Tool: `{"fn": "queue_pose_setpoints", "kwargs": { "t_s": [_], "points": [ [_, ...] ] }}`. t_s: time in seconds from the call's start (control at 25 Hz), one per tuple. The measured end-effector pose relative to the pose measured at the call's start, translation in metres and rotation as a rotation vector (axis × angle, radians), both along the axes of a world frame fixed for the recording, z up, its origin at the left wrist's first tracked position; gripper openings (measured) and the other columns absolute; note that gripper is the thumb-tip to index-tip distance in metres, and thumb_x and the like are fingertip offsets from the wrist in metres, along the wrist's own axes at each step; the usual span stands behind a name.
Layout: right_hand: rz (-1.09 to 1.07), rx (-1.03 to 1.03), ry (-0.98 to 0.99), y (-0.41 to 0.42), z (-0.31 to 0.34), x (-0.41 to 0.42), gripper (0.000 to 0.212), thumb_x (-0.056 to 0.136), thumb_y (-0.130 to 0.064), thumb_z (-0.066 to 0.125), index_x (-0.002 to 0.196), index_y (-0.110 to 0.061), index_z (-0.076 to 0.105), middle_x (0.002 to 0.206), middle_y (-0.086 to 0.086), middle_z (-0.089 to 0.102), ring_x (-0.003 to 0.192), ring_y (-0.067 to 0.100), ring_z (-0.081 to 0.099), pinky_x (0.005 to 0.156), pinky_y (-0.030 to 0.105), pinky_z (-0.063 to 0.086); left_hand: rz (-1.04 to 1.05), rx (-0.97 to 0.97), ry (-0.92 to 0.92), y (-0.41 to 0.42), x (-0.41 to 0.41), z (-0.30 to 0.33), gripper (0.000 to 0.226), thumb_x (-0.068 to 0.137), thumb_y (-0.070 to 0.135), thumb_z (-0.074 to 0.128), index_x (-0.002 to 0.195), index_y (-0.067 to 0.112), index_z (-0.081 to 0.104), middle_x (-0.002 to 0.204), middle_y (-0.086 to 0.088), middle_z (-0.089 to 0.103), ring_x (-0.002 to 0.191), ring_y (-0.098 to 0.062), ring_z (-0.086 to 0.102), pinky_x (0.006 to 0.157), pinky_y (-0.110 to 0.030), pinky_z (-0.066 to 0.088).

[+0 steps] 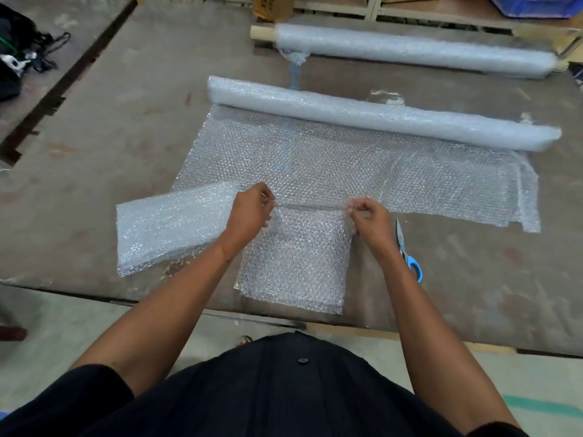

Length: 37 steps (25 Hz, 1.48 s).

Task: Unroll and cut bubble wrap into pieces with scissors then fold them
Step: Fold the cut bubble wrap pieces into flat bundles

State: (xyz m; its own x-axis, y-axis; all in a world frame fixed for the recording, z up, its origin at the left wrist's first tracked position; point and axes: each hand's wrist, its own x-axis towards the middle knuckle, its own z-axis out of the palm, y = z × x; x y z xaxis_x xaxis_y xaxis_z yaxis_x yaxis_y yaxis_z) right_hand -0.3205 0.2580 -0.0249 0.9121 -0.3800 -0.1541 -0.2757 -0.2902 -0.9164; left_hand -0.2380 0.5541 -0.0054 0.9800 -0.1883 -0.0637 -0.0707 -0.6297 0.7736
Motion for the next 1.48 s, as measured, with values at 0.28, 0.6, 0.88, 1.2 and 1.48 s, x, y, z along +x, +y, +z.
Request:
{"fn": "queue_pose_setpoints", "kwargs": {
  "t_s": [0.28, 0.6, 0.88, 1.2, 1.48],
  "points": [
    [0.117, 0.238, -0.017, 0.013, 0.007, -0.047, 0.021, 0.102, -0.015, 0.073, 0.117, -0.001, 0.068, 0.136, 0.014, 0.070, 0.110, 0.025, 0.077, 0.087, 0.038, 0.065, -0.136, -0.002, 0.026, 0.032, -0.032, -0.001, 0.015, 0.097, 0.022, 0.078, 0.103, 0.018, 0.065, 0.101, 0.004, 0.076, 0.092, -0.011, 0.075, 0.083, -0.032, 0.061],
    [0.099, 0.054, -0.056, 0.035, -0.002, -0.094, 0.010, 0.101, -0.031, 0.074, 0.103, -0.022, 0.071, 0.110, -0.006, 0.077, 0.106, 0.013, 0.073, 0.100, 0.051, 0.059, -0.211, -0.016, 0.027, 0.057, -0.070, -0.007, 0.014, 0.096, 0.020, 0.078, 0.103, 0.025, 0.067, 0.117, 0.008, 0.076, 0.103, -0.006, 0.072, 0.098, -0.036, 0.059],
    [0.263, -0.246, -0.076, 0.043, -0.009, -0.138, 0.015, 0.097, -0.013, 0.070, 0.095, -0.026, 0.063, 0.125, -0.011, 0.074, 0.111, 0.003, 0.069, 0.095, 0.031, 0.059, -0.253, 0.012, -0.057, 0.081, -0.102, -0.015, 0.013, 0.093, 0.020, 0.082, 0.103, 0.026, 0.075, 0.119, 0.010, 0.075, 0.104, -0.006, 0.072, 0.097, -0.036, 0.061],
    [0.405, -0.692, -0.142, 0.053, -0.038, -0.173, 0.022, 0.089, -0.008, 0.068, 0.106, -0.024, 0.067, 0.132, -0.004, 0.067, 0.141, 0.016, 0.053, 0.111, 0.037, 0.038, -0.398, 0.333, -0.238, 0.101, -0.140, -0.040, 0.021, 0.097, 0.047, 0.074, 0.103, 0.028, 0.078, 0.128, 0.008, 0.069, 0.113, -0.012, 0.063, 0.094, -0.043, 0.056],
    [0.255, -0.765, -0.081, 0.085, -0.014, -0.160, 0.037, 0.100, -0.028, 0.053, 0.136, -0.025, 0.059, 0.139, -0.004, 0.058, 0.127, 0.013, 0.056, 0.105, 0.044, 0.034, -0.197, 0.280, -0.504, 0.075, -0.153, -0.038, 0.033, 0.108, 0.034, 0.062, 0.137, 0.020, 0.067, 0.149, -0.005, 0.057, 0.133, -0.023, 0.054, 0.110, -0.051, 0.044]
  ]
}}
